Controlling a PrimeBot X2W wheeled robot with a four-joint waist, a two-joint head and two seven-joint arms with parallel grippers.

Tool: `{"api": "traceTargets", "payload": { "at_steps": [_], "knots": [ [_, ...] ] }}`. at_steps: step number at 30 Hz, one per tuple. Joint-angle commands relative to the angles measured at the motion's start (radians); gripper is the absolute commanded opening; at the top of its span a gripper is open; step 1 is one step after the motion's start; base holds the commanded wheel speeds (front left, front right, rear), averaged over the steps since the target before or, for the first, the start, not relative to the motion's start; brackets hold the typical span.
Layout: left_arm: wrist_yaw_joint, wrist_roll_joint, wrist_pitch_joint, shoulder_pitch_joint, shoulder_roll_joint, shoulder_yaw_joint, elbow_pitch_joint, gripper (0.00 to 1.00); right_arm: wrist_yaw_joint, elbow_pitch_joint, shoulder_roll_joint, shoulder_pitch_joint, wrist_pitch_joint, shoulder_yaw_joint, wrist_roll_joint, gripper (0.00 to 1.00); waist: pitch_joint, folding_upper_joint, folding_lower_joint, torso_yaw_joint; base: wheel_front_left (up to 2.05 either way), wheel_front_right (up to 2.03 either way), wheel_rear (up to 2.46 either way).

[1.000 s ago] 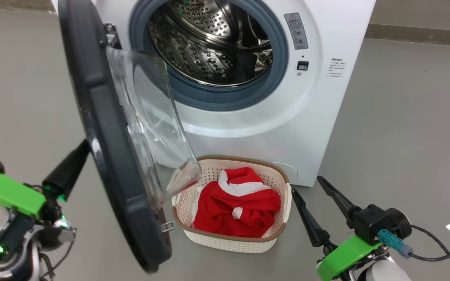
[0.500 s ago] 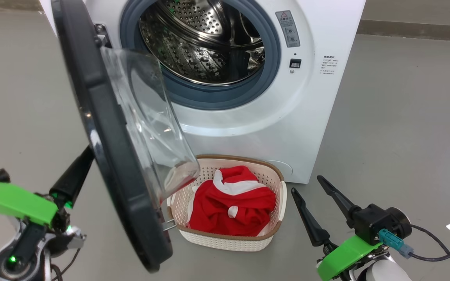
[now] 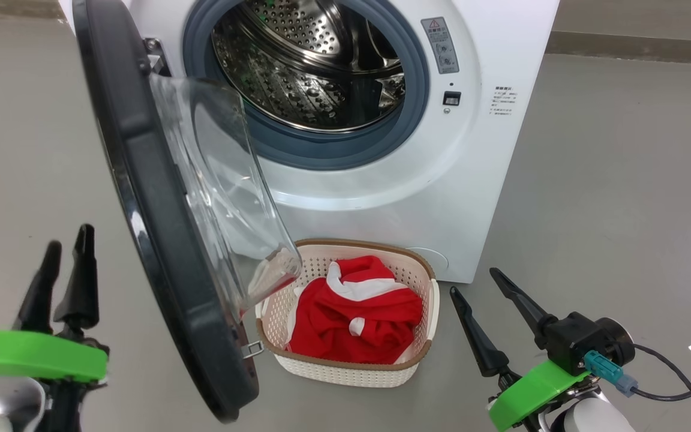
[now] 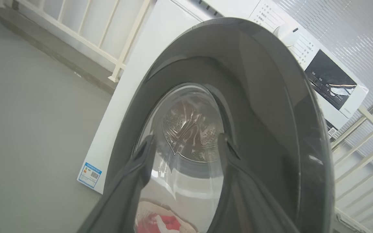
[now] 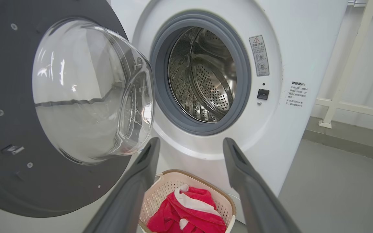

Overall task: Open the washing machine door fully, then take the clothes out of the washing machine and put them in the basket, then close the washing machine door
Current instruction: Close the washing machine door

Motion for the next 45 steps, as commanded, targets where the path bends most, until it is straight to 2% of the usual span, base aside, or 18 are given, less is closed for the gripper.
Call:
{"api": "traceTargets", "payload": {
  "at_steps": [1, 7, 13, 20, 32, 45],
  "knots": [
    [-0.024, 0.049, -0.062, -0.007, 0.040, 0.025, -0.024, 1.00, 0.000, -0.025, -0.001, -0.032, -0.006, 0.017, 0.009, 1.00, -0.001, 0.0000, -0.0001, 0.000, 0.00, 0.00, 0.00],
    [-0.038, 0.297, -0.284, 0.029, 0.088, -0.040, 0.003, 1.00, 0.000, -0.023, 0.001, -0.031, -0.006, 0.016, 0.009, 1.00, -0.006, 0.0000, -0.0001, -0.003, 0.00, 0.00, 0.00],
    [-0.032, 0.428, -0.347, 0.061, 0.100, -0.087, 0.020, 1.00, 0.000, -0.024, 0.003, -0.028, -0.006, 0.018, 0.006, 1.00, -0.008, 0.0000, -0.0001, -0.011, 0.00, 0.00, 0.00],
    [-0.015, 0.478, -0.357, 0.108, 0.089, -0.102, 0.054, 1.00, 0.000, -0.027, 0.005, -0.023, -0.006, 0.014, 0.005, 1.00, -0.008, 0.0000, -0.0001, -0.017, 0.00, 0.00, 0.00],
    [-0.017, 0.477, -0.361, 0.175, 0.046, -0.107, 0.087, 1.00, 0.000, -0.030, 0.010, -0.005, -0.006, 0.007, 0.005, 1.00, -0.019, 0.0000, -0.0001, -0.016, 0.00, 0.00, 0.00],
    [-0.022, 0.497, -0.362, 0.181, 0.029, -0.099, 0.093, 1.00, 0.000, -0.032, 0.009, 0.003, -0.006, 0.009, 0.004, 1.00, -0.024, 0.0000, -0.0001, -0.011, 0.00, 0.00, 0.00]
  ]
}}
